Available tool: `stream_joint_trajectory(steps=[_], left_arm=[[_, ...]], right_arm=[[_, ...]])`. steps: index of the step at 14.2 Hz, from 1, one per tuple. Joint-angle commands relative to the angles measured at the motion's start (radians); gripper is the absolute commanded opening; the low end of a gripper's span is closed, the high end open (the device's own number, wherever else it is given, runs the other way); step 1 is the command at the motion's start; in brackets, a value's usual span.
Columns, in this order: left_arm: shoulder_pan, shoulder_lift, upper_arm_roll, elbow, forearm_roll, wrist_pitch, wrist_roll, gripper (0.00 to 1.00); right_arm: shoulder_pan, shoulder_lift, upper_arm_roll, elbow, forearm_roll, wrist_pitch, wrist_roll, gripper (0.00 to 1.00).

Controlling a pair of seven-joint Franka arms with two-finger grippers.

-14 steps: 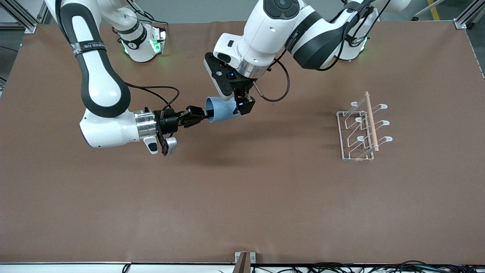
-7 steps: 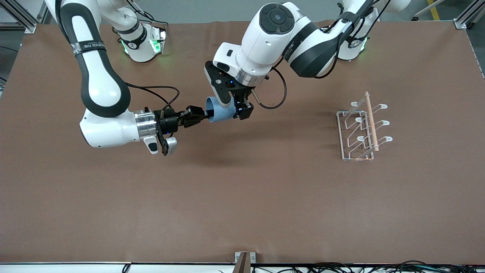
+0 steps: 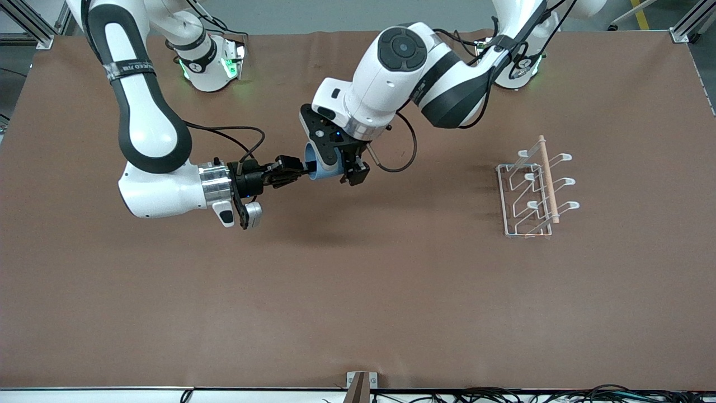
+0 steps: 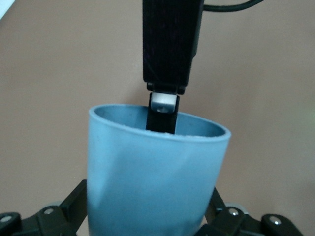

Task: Hang cup on cup holder
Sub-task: 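Grasp the cup with the left gripper while the right gripper releases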

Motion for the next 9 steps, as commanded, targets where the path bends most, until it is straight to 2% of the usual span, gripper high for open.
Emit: stream_joint_trajectory(steps=[1, 2, 4, 5, 6, 7, 9], left_arm=[[-0.011, 0.021, -0.003, 0.016, 0.020, 0.021, 0.013, 0.71], [-0.011, 0.021, -0.003, 0.016, 0.024, 0.020, 0.013, 0.58], [-0.011, 0.016, -0.001, 0.017, 0.029, 0.020, 0.013, 0.39], [-0.010, 0.013, -0.001, 0.017, 0.044, 0.020, 0.011, 0.32], [-0.007, 0.012, -0.003, 0.019, 0.064, 0.014, 0.011, 0.32], [-0.001, 0.010, -0.003, 0.017, 0.078, 0.004, 0.013, 0.32], [0.007, 0.007, 0.003, 0.019, 0.083, -0.029, 0.013, 0.33]], right_arm=[[0.005, -0.003, -0.001, 0.004, 0.030, -0.015, -0.010, 0.06], [0.003, -0.003, -0.001, 0.004, 0.030, -0.015, -0.010, 0.06], [0.003, -0.003, -0.001, 0.004, 0.030, -0.015, -0.008, 0.07], [0.002, -0.003, -0.001, 0.004, 0.030, -0.015, -0.005, 0.09], [-0.001, -0.003, -0.001, 0.004, 0.030, -0.017, -0.001, 0.23], [-0.003, -0.004, -0.001, 0.004, 0.030, -0.023, 0.001, 0.99], [-0.003, -0.004, -0.002, 0.004, 0.030, -0.023, 0.001, 1.00]])
